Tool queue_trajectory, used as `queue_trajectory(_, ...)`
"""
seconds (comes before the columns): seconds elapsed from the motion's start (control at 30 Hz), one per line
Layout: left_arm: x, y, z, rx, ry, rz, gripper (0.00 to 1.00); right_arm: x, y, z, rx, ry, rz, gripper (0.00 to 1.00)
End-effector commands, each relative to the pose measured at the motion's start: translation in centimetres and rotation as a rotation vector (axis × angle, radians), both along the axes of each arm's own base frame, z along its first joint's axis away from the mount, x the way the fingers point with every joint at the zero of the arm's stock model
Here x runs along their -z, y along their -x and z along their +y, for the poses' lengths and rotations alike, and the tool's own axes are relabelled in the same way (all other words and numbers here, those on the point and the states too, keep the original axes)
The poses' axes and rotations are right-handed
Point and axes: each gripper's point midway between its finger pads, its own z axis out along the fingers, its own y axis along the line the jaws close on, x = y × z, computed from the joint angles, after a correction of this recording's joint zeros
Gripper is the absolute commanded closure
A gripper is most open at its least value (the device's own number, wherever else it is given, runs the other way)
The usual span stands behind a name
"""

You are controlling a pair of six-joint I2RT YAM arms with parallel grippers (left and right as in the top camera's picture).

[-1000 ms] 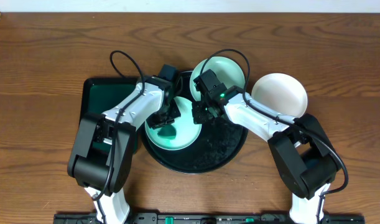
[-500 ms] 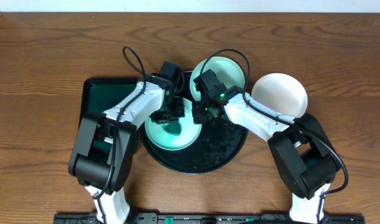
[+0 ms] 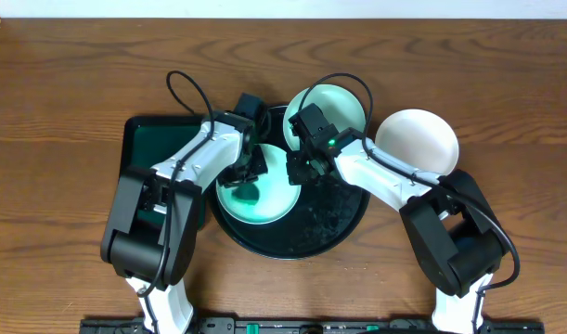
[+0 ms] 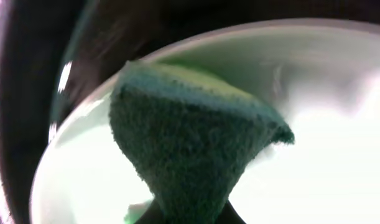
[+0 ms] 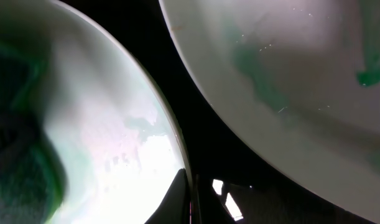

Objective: Clean dirty plates on tray and stack at the side
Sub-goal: 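Scrub green plate with sponge while right gripper holds its rim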

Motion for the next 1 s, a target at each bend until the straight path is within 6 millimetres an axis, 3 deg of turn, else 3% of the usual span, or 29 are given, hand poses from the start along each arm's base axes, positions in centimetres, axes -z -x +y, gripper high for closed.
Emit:
queue_trajectory(0.0, 1.6, -1.7, 0.8, 0.094, -0.066, -0.070, 0.92, 0.5, -0.3, 0.0, 0.016, 0.018, -0.002, 0.99)
queue_trajectory(0.17, 0.4, -5.6, 3.2, 0.058, -0.231, -0.247, 0.93, 0.5, -0.3, 0.0, 0.016, 0.018, -0.002, 0.99)
queue_trajectory(0.27, 0.4, -5.5, 3.5, 0.053, -0.249, -0.243, 0.93, 0.5, -0.3, 0.0, 0.016, 0.019, -0.001, 0.99)
queue_trajectory(0.37, 0.9, -3.4, 3.7, 0.065, -0.251, -0.157, 0.93, 0.5, -0.4, 0.0, 0.016, 0.018, -0.002, 0.99)
queue_trajectory(0.53, 1.7, 0.7, 1.0, 0.159, -0.066, 0.032, 0.92, 0.5, -0.4, 0.0, 0.016, 0.018, -0.002, 0.99)
queue_trajectory(0.7, 0.1, 3.6, -6.7, 0.518, 0.414, 0.085, 0.93, 0.6, -0.4, 0.0, 0.016, 0.019, -0.001, 0.99)
queue_trajectory(0.87, 0.2, 2.6, -6.8, 0.528, 0.406, 0.041, 0.93, 0.6, -0.3, 0.0, 0.016, 0.018, -0.001, 0.99)
queue_trajectory(0.97, 1.0, 0.8, -4.7, 0.437, 0.258, 0.003, 0.92, 0.6, -0.3, 0.0, 0.016, 0.019, 0.000, 0.99)
